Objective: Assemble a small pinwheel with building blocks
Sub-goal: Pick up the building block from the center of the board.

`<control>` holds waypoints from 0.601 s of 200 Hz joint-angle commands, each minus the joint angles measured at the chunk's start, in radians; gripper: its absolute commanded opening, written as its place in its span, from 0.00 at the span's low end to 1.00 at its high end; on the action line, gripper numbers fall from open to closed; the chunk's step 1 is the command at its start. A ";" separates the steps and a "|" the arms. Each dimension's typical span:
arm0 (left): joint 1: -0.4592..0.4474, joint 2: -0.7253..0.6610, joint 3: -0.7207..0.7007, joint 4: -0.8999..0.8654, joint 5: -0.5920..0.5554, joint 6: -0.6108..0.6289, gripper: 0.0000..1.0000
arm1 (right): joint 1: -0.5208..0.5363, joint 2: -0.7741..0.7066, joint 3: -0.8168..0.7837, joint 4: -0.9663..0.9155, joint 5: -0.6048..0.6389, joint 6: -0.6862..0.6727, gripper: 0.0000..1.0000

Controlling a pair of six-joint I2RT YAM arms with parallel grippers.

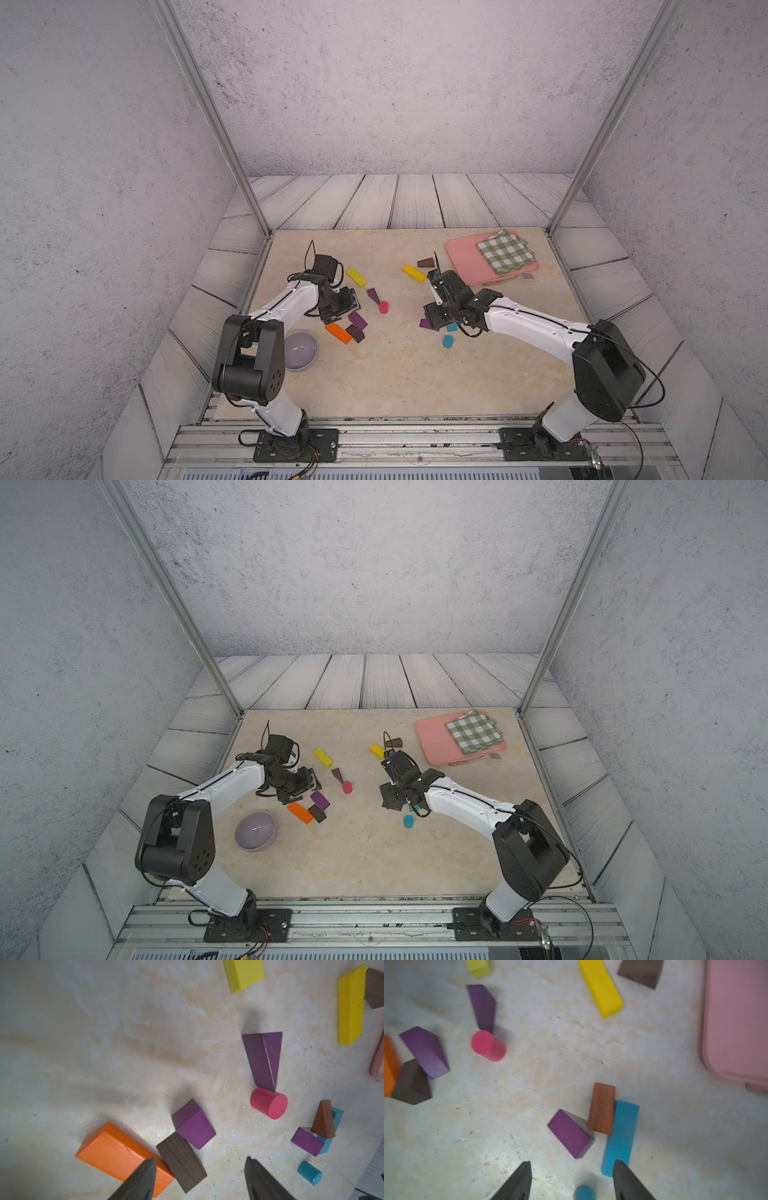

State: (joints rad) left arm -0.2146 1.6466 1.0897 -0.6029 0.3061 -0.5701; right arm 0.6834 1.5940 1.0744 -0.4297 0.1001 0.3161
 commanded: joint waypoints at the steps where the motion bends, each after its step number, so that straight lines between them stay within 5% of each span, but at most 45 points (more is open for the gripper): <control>1: -0.024 -0.010 0.031 -0.061 -0.071 0.020 0.82 | -0.055 -0.026 -0.021 -0.034 -0.094 0.041 0.61; 47: -0.024 -0.045 0.049 -0.091 -0.096 0.021 0.96 | -0.057 0.145 0.115 -0.085 -0.066 0.066 0.52; 120: -0.023 -0.078 0.052 -0.109 -0.142 0.022 0.96 | -0.061 0.303 0.209 -0.116 -0.106 0.110 0.45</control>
State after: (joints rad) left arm -0.2379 1.5845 1.1236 -0.6827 0.1940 -0.5571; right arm 0.6250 1.8397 1.2465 -0.5114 0.0120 0.4007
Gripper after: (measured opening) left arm 0.960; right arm 0.466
